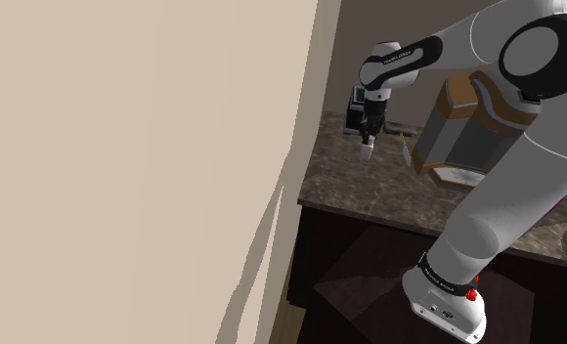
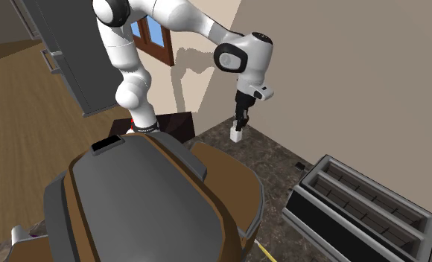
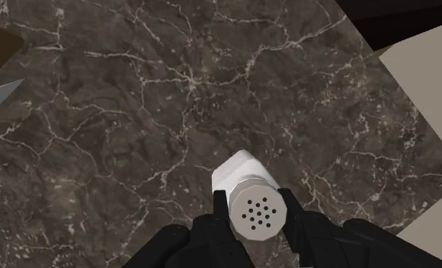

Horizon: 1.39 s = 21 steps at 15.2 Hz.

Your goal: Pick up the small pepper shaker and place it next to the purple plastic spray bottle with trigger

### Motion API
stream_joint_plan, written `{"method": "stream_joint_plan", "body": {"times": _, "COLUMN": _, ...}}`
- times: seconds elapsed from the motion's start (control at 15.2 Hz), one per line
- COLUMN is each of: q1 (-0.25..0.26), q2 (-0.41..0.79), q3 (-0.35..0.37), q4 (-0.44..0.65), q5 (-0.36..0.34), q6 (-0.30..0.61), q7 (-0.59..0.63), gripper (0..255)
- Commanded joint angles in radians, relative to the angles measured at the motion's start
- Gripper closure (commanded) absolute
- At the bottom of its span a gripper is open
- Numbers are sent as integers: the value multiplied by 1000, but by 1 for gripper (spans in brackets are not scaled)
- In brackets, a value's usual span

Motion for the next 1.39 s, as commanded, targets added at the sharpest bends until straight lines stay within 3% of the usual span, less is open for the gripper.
{"method": "stream_joint_plan", "body": {"times": 0.0, "q1": -1, "q2": -10, "q3": 0, "q4": 18, "q5": -3, "q6": -28, "q7": -1, "gripper": 255}}
{"method": "stream_joint_plan", "body": {"times": 1.32, "q1": 4, "q2": -67, "q3": 10, "q4": 230, "q5": -13, "q6": -295, "q7": 0, "gripper": 255}}
